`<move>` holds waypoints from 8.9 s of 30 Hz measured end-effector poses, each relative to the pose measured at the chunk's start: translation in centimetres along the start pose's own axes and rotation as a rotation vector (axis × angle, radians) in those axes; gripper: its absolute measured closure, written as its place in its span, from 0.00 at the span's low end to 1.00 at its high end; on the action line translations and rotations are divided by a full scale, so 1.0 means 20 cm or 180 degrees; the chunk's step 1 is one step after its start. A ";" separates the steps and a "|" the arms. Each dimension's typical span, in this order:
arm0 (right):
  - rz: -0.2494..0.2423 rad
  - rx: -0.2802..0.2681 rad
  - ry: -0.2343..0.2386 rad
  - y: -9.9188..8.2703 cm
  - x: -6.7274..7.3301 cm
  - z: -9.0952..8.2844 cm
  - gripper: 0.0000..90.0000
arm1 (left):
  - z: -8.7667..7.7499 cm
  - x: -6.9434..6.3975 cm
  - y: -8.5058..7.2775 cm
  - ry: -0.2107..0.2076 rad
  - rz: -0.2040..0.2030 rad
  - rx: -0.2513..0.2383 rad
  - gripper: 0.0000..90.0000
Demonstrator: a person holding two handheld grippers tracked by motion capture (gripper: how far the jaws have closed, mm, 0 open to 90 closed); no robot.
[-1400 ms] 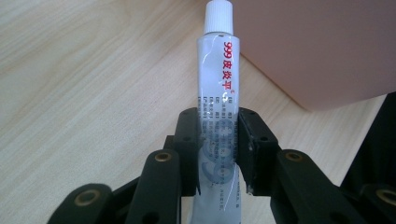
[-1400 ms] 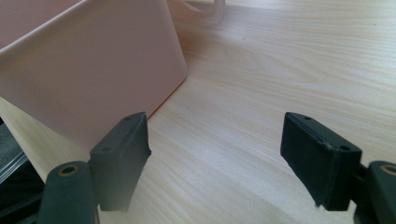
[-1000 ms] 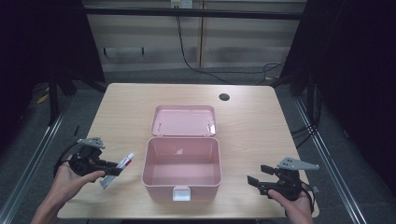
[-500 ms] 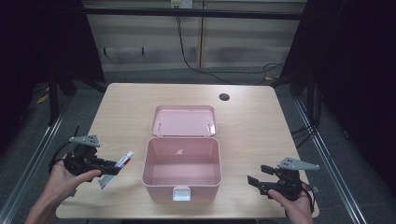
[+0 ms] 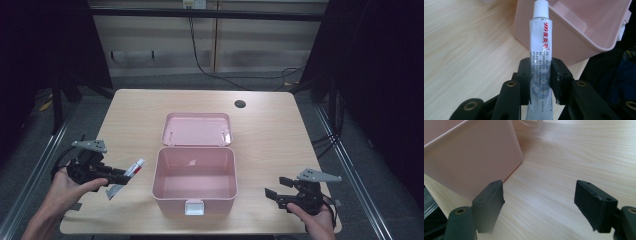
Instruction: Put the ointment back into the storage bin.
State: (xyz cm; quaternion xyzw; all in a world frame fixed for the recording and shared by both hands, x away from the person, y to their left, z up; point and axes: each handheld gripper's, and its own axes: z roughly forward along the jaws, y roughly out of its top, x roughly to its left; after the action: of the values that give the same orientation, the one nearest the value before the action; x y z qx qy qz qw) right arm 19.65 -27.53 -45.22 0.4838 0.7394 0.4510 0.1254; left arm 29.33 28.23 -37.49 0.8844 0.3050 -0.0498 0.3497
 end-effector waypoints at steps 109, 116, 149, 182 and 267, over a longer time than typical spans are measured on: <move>0.0065 -0.0071 0.0046 0.00 -0.02 -0.03 0.16 | 0.64 -0.45 0.69 -0.0338 0.1170 0.1177 0.79; 0.0079 -0.0058 0.0071 0.00 -0.02 -0.02 0.16 | 0.70 -0.45 0.67 -0.0395 0.1160 0.1225 0.78; 0.0076 -0.0034 0.0026 0.00 -0.02 -0.02 0.16 | 0.89 -0.49 0.59 -0.0694 0.1262 0.1552 0.79; 0.0078 -0.0011 0.0025 0.00 -0.02 -0.02 0.16 | 0.98 -0.48 0.57 -0.0702 0.1157 0.2080 0.78; 0.0083 -0.0001 0.0026 0.00 -0.02 -0.02 0.16 | 0.47 -0.41 0.57 -0.0518 0.1005 0.0872 0.61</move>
State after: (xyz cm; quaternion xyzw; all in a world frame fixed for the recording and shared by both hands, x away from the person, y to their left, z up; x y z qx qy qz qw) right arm 19.66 -28.00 -45.13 0.4916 0.7335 0.4547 0.1166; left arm 30.31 11.51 -35.35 0.9535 0.1239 -0.1065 0.2533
